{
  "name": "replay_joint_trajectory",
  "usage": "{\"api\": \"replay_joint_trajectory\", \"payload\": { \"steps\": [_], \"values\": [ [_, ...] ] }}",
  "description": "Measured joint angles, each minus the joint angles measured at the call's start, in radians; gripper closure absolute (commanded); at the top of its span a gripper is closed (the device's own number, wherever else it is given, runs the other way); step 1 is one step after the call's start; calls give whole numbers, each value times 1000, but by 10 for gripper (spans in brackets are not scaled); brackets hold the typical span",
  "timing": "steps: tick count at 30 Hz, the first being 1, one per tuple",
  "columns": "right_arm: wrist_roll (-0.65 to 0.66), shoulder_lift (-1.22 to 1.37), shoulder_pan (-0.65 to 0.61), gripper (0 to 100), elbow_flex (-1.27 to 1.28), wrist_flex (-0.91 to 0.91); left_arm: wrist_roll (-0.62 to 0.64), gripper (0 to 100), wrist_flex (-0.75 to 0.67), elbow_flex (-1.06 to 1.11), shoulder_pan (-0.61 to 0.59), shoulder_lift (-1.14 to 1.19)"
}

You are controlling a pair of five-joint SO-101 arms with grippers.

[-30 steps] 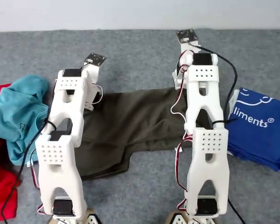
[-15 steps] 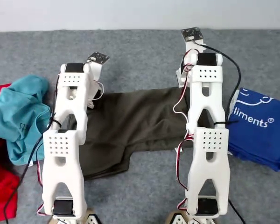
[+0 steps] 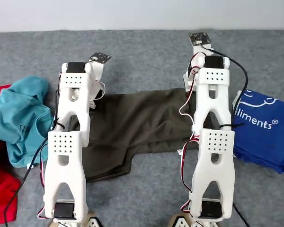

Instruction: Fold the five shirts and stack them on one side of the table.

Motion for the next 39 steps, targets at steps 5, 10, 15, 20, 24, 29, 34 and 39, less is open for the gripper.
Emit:
{"api": "replay_joint_trajectory", "payload": {
  "steps": [5, 10, 15, 20, 24, 29, 34, 39],
  "values": [
    [0, 21, 0, 991, 0, 0, 0, 984, 0, 0, 0, 0],
    [0, 21, 0, 988, 0, 0, 0, 984, 0, 0, 0, 0],
    [0, 21, 0, 988, 0, 0, 0, 984, 0, 0, 0, 0],
    [48, 21, 43, 988, 0, 0, 0, 984, 0, 0, 0, 0],
    [98, 21, 106, 988, 0, -20, 0, 984, 5, -9, 0, 5],
    [161, 21, 147, 987, 0, -60, 2, 984, 5, -9, 0, 5],
    [189, 21, 152, 924, 0, -58, 2, 985, 5, -9, 0, 5],
    [189, 23, 129, 799, -74, 31, -2, 985, 5, -9, 0, 5]
  ]
}}
